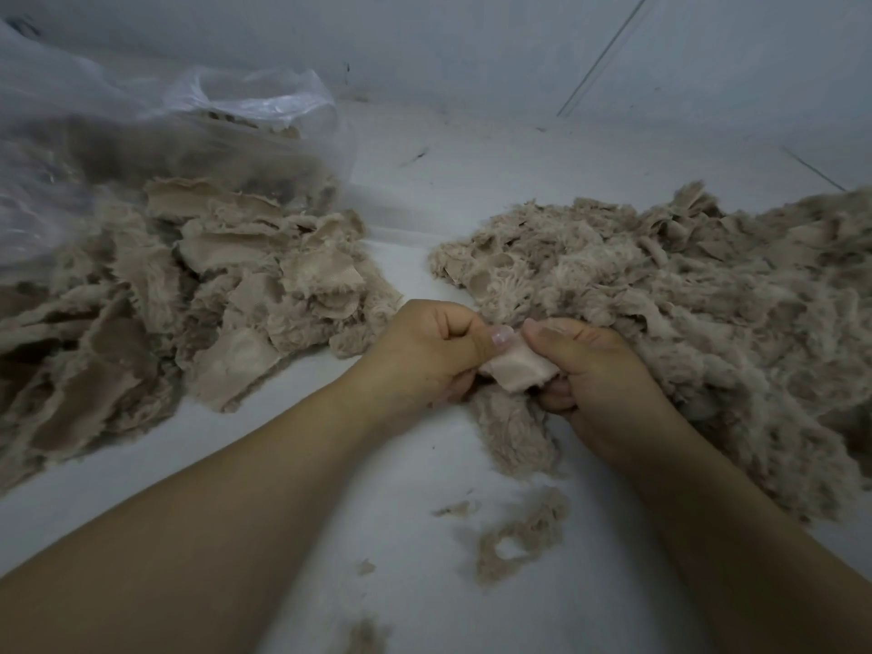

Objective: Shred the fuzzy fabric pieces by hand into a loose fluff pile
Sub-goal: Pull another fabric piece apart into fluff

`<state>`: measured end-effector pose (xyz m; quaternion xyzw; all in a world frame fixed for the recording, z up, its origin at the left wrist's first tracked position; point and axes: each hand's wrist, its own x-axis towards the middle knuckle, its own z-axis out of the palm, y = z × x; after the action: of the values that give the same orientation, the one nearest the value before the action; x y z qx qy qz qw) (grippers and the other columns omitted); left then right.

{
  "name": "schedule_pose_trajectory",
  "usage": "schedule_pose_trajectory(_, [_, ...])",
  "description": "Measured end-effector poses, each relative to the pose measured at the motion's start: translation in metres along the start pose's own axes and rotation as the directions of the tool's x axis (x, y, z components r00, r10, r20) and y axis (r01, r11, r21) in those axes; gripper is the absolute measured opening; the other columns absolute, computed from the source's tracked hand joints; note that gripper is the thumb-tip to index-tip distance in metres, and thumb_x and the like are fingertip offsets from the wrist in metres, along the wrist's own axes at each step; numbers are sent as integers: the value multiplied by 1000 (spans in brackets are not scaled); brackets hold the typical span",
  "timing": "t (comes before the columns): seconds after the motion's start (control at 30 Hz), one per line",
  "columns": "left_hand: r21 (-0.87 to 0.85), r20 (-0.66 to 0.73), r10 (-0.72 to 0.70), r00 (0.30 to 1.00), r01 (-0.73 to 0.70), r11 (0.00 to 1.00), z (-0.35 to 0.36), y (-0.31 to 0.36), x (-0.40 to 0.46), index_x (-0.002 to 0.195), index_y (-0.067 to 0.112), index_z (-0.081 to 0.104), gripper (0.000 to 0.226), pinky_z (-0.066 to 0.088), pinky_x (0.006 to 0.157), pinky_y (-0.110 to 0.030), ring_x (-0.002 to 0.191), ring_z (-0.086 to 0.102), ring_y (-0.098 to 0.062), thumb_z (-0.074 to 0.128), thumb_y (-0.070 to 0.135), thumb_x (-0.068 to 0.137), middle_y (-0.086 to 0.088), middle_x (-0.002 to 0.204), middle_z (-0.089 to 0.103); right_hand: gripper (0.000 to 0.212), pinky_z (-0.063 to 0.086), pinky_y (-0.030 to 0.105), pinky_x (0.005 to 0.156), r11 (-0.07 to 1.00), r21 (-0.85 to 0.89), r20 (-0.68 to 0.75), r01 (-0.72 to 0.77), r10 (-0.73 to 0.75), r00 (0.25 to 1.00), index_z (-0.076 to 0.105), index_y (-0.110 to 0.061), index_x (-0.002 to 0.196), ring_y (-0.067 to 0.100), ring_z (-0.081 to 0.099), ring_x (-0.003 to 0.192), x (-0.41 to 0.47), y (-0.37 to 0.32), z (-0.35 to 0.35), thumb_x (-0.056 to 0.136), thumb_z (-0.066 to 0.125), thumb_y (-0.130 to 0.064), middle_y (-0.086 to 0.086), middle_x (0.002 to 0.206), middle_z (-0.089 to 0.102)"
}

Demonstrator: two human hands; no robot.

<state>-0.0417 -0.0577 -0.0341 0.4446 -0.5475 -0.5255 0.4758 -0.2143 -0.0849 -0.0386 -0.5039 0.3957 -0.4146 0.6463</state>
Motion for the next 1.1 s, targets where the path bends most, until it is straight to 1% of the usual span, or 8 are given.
schedule_pose_trajectory(0.07, [10,240,-50,969,49,999,-9,4,-4,58,13,66,23,30,37,-14,29,35,-10,74,21,78,-5,41,48,30,23,15,34,1000,9,-2,14,-14,1000,57,-9,70,3,25,35,-1,0,1,98,53,-19,-2,47,36])
schedule_pose_trajectory(0.17, [295,624,-206,754,17,955,-17,10,-8,68,9,71,19,35,40,-16,35,44,-14,80,24,75,-9,49,56,37,21,14,33,996,91,-31,8,-5,1000,55,-15,62,3,23,33,0,1,1,98,53,-17,-5,44,36])
schedule_pose_trajectory(0.3, [187,790,-185,584,58,981,-22,14,-3,95,-2,72,33,50,58,-31,59,67,-24,77,26,78,-15,83,72,33,30,13,33,998,38,14,44,-44,999,63,-18,59,1,36,33,-4,0,2,92,61,-19,-6,45,48])
schedule_pose_trajectory(0.4, [29,643,-133,754,150,988,-25,7,-3,74,-2,67,43,52,50,-26,50,66,-24,77,39,79,-19,68,68,20,33,12,35,998,21,56,65,-66,996,62,-10,70,0,43,35,-5,-1,1,77,68,-28,-7,48,55])
schedule_pose_trajectory(0.53, [-53,246,-49,968,64,997,-12,-4,-1,62,6,54,44,32,34,-16,26,42,-17,80,38,76,-13,48,54,51,45,19,45,993,-87,78,74,-67,995,66,9,88,13,59,52,-4,0,-1,65,78,-35,12,65,67])
schedule_pose_trajectory(0.7, [-17,72,-8,997,10,1000,8,-4,2,83,5,55,30,27,32,-15,26,33,-14,73,30,80,-13,52,46,42,54,59,88,970,-207,196,123,-82,977,65,18,98,53,67,90,-6,2,0,78,77,-17,38,92,67])
schedule_pose_trajectory(0.9, [-104,-86,-11,996,2,995,6,-3,4,79,6,50,22,11,36,-20,27,24,-13,48,11,101,-6,45,38,23,48,19,46,985,-134,161,106,-84,983,62,1,73,9,59,48,-6,0,0,72,71,-20,4,57,65])
schedule_pose_trajectory(1.1, [61,196,-121,973,111,992,-4,4,-1,77,-2,58,50,24,34,-13,25,32,-15,67,46,79,-8,43,45,26,38,12,38,998,-10,123,60,-58,991,60,1,79,1,50,38,-7,-3,2,79,64,-25,-4,49,59])
